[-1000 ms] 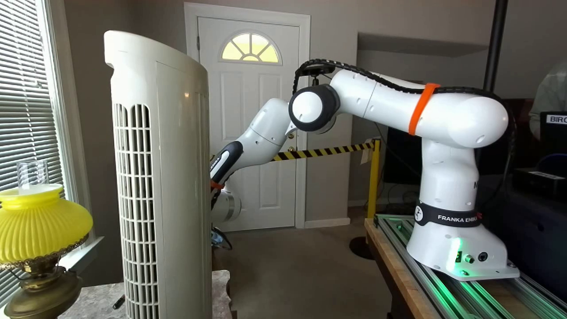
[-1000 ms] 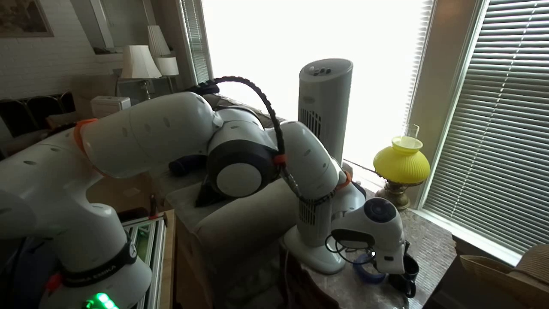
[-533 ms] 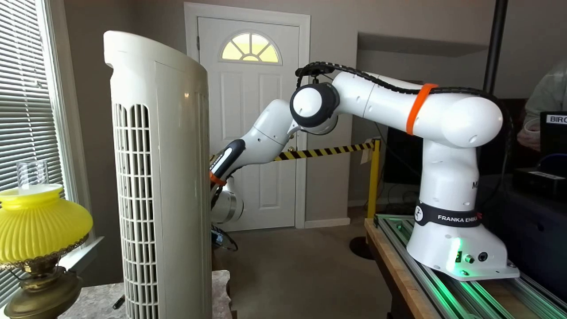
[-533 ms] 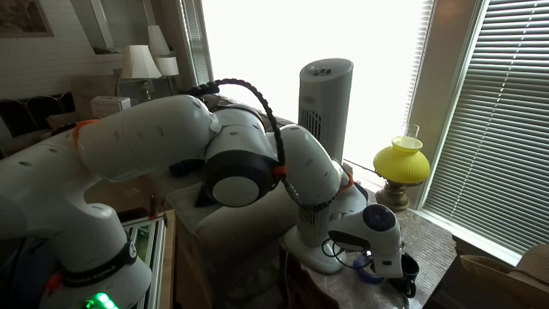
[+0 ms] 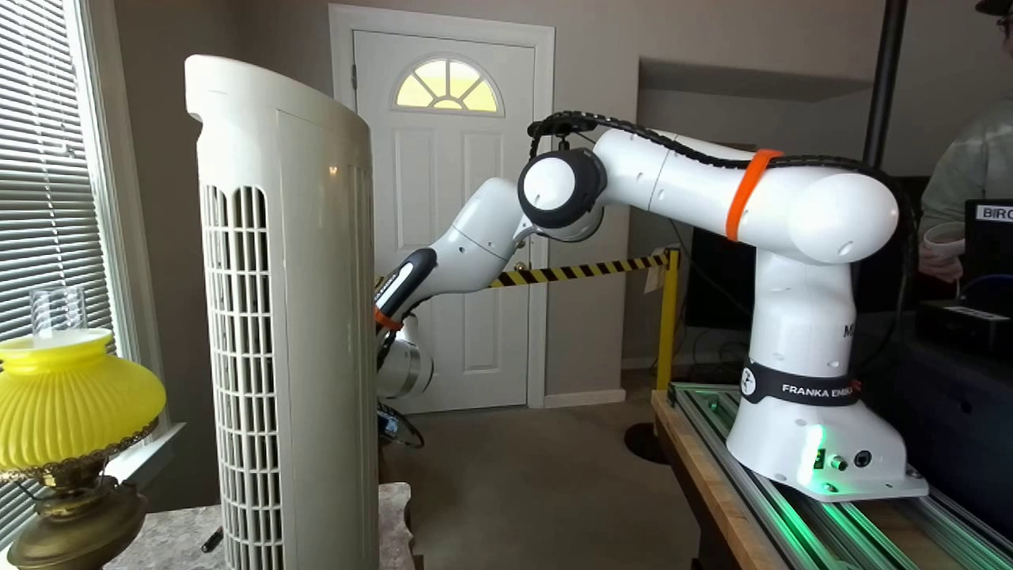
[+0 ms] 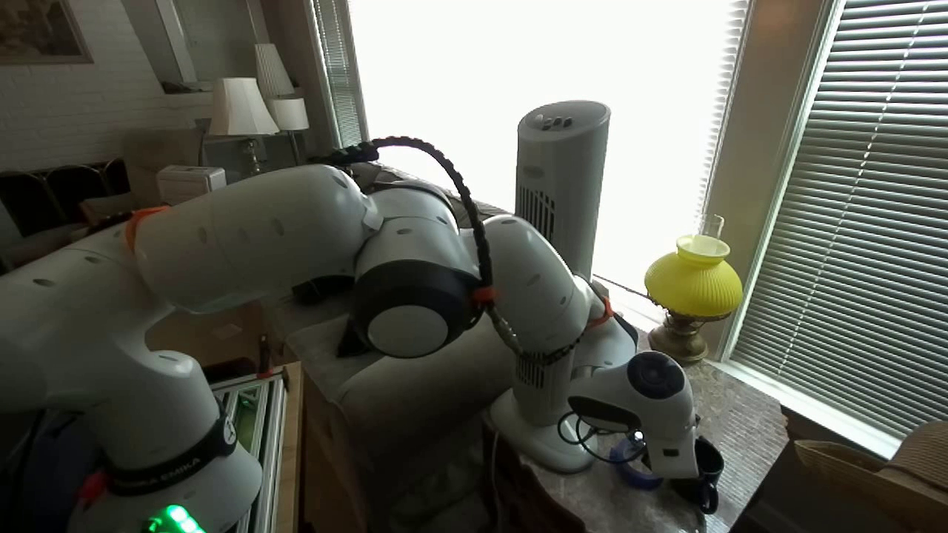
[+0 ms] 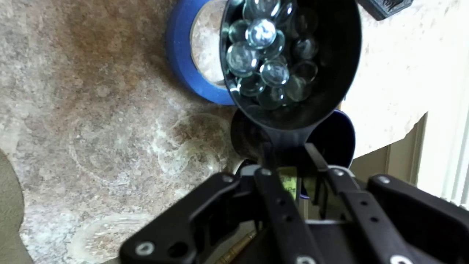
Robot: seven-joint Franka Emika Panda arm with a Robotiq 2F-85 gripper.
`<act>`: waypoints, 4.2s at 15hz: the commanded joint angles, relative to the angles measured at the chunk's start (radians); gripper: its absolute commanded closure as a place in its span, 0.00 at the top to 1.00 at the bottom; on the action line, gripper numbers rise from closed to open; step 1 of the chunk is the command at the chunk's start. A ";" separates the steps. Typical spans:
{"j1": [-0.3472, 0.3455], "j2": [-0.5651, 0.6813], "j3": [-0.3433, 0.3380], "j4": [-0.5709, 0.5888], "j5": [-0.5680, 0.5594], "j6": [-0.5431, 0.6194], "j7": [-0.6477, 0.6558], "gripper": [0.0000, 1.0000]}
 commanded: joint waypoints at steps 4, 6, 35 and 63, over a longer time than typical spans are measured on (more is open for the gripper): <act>-0.014 0.061 0.044 0.081 0.063 0.012 -0.098 0.06; -0.025 0.081 0.070 0.095 0.075 0.026 -0.132 0.06; -0.254 0.196 0.383 0.067 0.017 0.199 -0.404 0.23; -0.383 0.234 0.585 0.030 0.018 0.180 -0.822 0.06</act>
